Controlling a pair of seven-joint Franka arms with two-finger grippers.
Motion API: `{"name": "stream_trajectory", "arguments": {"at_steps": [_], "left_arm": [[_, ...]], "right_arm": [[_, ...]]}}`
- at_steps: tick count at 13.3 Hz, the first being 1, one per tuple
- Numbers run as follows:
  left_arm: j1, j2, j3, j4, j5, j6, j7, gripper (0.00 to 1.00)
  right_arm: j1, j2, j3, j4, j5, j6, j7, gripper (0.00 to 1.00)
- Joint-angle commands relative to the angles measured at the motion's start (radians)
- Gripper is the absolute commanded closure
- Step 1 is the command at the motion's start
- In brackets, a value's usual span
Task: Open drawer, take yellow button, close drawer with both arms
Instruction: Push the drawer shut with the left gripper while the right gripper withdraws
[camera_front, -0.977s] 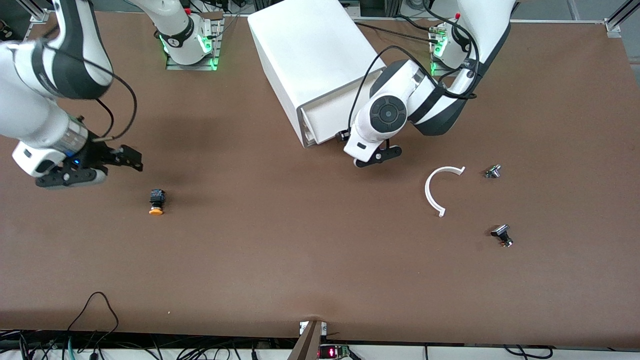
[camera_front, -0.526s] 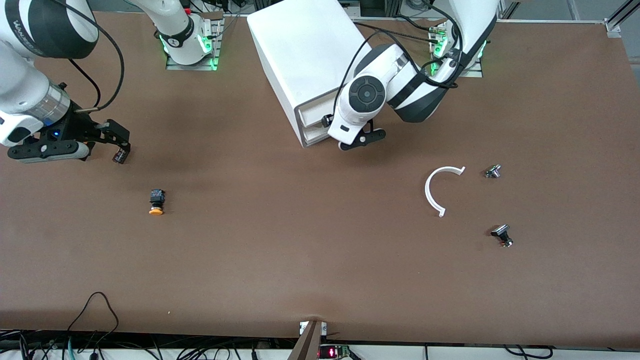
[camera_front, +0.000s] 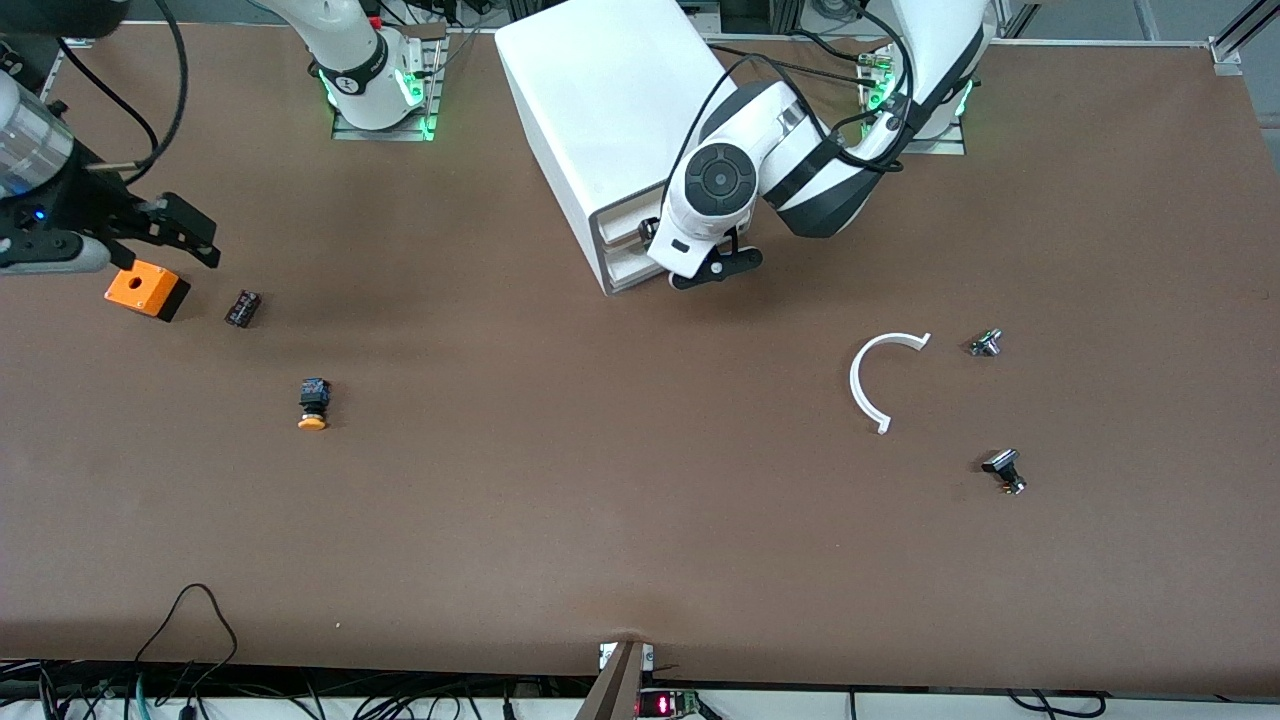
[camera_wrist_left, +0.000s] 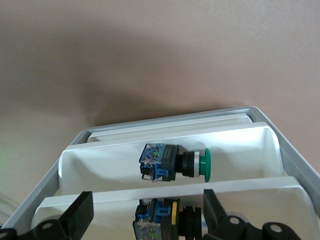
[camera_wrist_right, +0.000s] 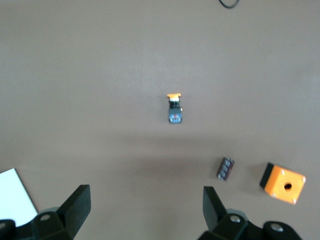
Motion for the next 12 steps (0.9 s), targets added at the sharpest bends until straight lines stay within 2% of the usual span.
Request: {"name": "stream_trajectory", "arguments": {"at_steps": [1,3,4,10,12], "left_arm": [[0.004,-0.024,-0.034,-0.038,-0.027,0.014,-0.011,0.03],[0.004,-0.024,-0.039,-0.038,-0.042,0.013,-0.011,0.04],[0.005,-0.024,-0.039,-0.038,-0.042,0.013,-0.011,0.04],[0.042,-0.024,-0.028,-0.006,-0.029,0.010,0.012,0.03],[0.077,-0.016,-0.022,0.023,-0.013,0.016,0.012,0.03]], "right_arm": [[-0.114,-0.002,0.089,0.045,-0.013,-0.057,0.011,0.01],[-0.307,-0.004,0.302,0.051,-0.009,-0.060,0.029,0.01],[-0.335,-0.008,0.341,0.051,-0.009,-0.060,0.029,0.01],[-0.341,0.010,0.340,0.045,-0.005,-0.028,0.028,0.01],[-0.319,0.024,0.313,0.039,-0.005,-0.003,0.029,0.01]]}}
